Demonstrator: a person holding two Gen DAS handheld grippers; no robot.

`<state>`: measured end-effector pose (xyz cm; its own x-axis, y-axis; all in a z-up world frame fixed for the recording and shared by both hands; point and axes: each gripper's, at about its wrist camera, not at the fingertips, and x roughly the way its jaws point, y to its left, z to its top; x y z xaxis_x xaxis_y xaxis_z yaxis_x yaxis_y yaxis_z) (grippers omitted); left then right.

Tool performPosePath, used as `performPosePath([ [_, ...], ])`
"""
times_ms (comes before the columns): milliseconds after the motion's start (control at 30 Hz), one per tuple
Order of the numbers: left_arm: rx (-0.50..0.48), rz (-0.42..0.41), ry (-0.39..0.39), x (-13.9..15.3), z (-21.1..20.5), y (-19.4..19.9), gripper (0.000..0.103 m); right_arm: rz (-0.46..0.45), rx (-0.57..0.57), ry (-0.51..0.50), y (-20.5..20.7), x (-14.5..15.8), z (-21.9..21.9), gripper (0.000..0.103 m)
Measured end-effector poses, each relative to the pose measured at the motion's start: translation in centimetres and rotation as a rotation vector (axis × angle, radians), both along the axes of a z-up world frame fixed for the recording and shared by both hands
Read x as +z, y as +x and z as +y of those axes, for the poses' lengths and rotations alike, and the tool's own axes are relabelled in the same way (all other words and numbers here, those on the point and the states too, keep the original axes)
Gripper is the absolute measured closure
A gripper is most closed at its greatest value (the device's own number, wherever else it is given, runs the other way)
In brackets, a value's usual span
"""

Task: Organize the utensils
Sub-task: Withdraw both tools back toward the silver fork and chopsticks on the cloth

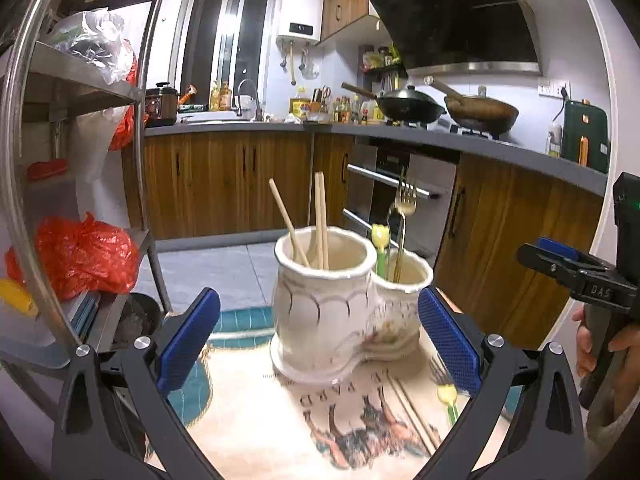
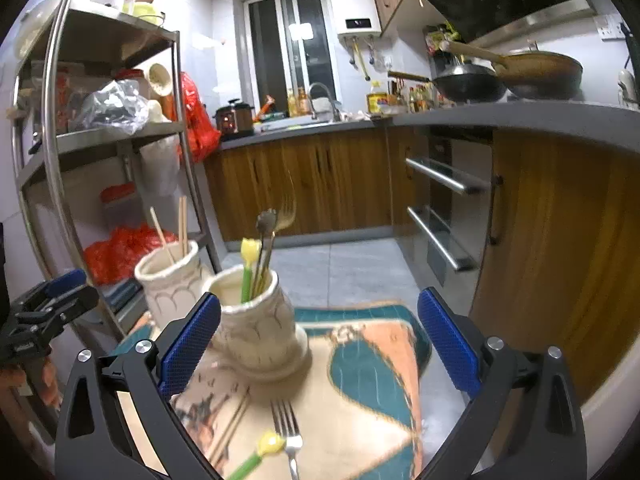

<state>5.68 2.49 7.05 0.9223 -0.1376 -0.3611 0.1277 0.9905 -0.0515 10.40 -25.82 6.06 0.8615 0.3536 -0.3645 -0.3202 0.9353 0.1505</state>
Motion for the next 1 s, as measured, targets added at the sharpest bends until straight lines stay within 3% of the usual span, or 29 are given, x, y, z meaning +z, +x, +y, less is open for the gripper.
performPosePath([
  [367, -0.042, 0.149, 0.034, -4.1, -2.1, -2.0, 0.006, 0.108, 0.004, -0.079, -2.1, -3.1, -1.2, 0.005],
  [600, -0.066, 0.229, 0.065, -6.3, -3.8, -1.9, 0.006, 0.174, 0.015, -0.131, -2.8, -5.9, -1.2, 0.005],
  [833, -0.092, 0.315, 0.056, -7.9, -5.1, -1.4, 0.006, 0.217, 0.033, -0.164, -2.6, -7.4, -0.9, 0.005],
  [1000, -0.095, 0.372, 0.091, -9.2, -6.3, -0.7, 0.006, 0.239, 0.048, -0.189, -2.4, -8.1, -0.5, 0.005],
])
